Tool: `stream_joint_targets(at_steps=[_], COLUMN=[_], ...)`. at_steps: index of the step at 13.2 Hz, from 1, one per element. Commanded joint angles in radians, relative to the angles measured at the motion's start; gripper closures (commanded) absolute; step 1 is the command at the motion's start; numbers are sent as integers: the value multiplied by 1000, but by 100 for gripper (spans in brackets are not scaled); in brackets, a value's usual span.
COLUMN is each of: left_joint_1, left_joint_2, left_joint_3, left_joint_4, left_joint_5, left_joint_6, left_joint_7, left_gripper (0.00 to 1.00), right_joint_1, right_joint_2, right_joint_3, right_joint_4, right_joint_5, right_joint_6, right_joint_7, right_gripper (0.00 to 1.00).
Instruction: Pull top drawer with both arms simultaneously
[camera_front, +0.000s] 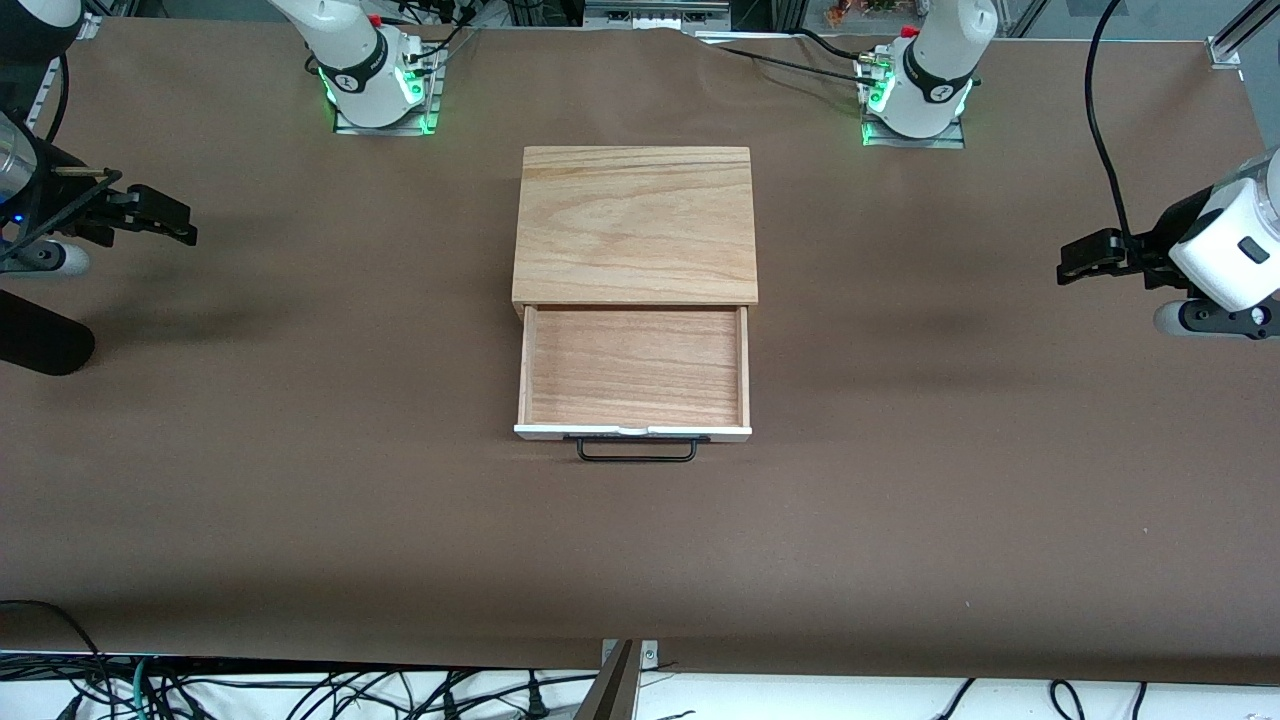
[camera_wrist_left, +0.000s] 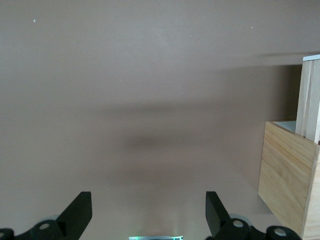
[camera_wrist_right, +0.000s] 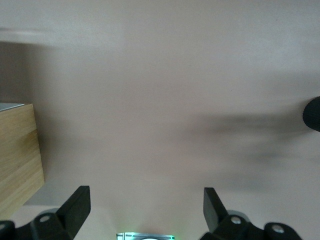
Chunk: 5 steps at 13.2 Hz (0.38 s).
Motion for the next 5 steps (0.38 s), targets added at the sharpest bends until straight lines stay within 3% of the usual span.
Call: stream_joint_targets(at_steps=[1, 5], left_joint_1=[-5, -2], left_joint_2=[-21, -20], left_joint_3=[2, 2], left_joint_4=[-20, -18], left_joint_5=[-16, -16], left_joint_6=[-3, -1], left_joint_7=[-8, -8], left_gripper=[0, 0], right_joint_1=[-8, -6], right_joint_2=[5, 5], right_joint_3=[6, 7], right_joint_4=[18, 18], right_joint_5=[12, 14], right_joint_6=[-2, -3], right_joint_7=[-8, -8], right_gripper=[0, 0])
